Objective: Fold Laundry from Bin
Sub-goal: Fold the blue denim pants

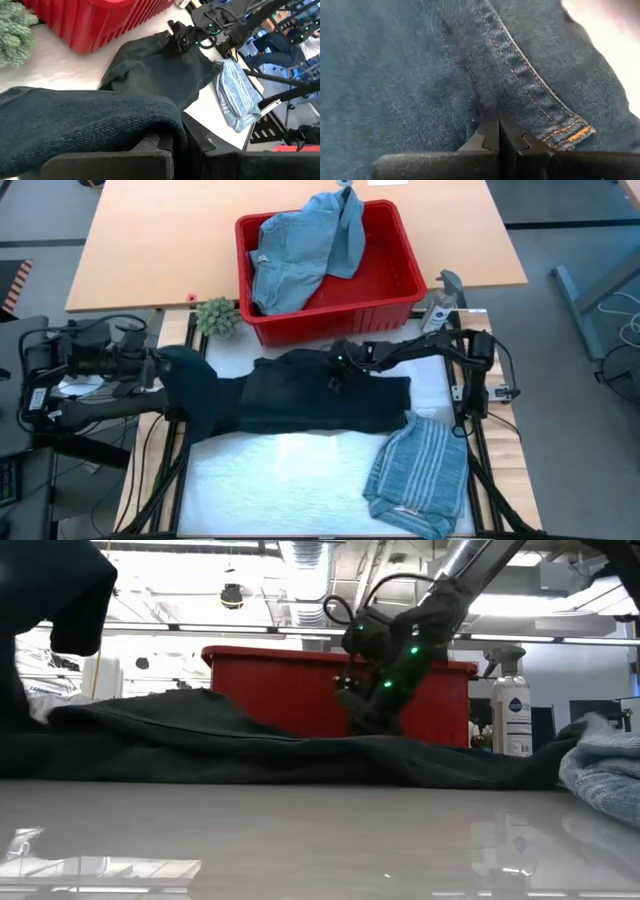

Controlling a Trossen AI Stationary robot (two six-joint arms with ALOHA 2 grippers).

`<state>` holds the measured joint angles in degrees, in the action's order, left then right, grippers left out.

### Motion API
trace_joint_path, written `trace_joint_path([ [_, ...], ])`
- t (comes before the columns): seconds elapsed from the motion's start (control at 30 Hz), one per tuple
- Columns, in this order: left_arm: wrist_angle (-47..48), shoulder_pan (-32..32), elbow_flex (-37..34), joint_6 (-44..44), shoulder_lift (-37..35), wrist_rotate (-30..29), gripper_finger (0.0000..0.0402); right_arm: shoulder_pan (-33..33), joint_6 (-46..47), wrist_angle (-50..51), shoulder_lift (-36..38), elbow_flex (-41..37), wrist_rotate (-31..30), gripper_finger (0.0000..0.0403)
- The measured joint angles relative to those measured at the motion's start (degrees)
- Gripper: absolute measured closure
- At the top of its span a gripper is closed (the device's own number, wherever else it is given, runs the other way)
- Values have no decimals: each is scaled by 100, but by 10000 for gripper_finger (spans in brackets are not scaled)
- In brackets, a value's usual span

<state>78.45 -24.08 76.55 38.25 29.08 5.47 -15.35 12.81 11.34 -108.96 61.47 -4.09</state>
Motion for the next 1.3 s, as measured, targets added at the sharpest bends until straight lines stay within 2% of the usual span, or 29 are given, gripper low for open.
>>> trace_joint_path([
  [0.13,-197,0,0,52,251,9,401,128,162,1290,372,-39,-763,387],
  [0.3,-1140,0,1,-241,827,368,401,27,673,2763,1044,-96,-1304,387],
  [0.37,-1338,0,4,-531,1123,427,401,-91,730,3074,1289,-83,-1558,387],
  [0.53,-1301,39,2,-1045,1776,226,401,-361,553,3571,1694,-88,-1752,387],
  [0.63,-1313,50,0,-991,1919,268,401,-306,281,3114,2065,-73,-1689,387],
  [0.8,-1309,52,125,-629,1899,783,401,1,231,2401,2635,-72,-1521,386],
  [0.87,-1223,52,254,-589,1789,800,401,154,197,1902,2817,-72,-1361,383],
  [1.0,-542,52,354,-1187,1508,406,400,480,189,570,2772,-66,-907,383],
  [1.17,614,52,350,-1214,1428,-742,400,724,493,-478,2160,-61,-632,384],
  [1.3,751,52,207,-1167,1433,-967,400,822,805,-1121,1444,-61,-441,384],
])
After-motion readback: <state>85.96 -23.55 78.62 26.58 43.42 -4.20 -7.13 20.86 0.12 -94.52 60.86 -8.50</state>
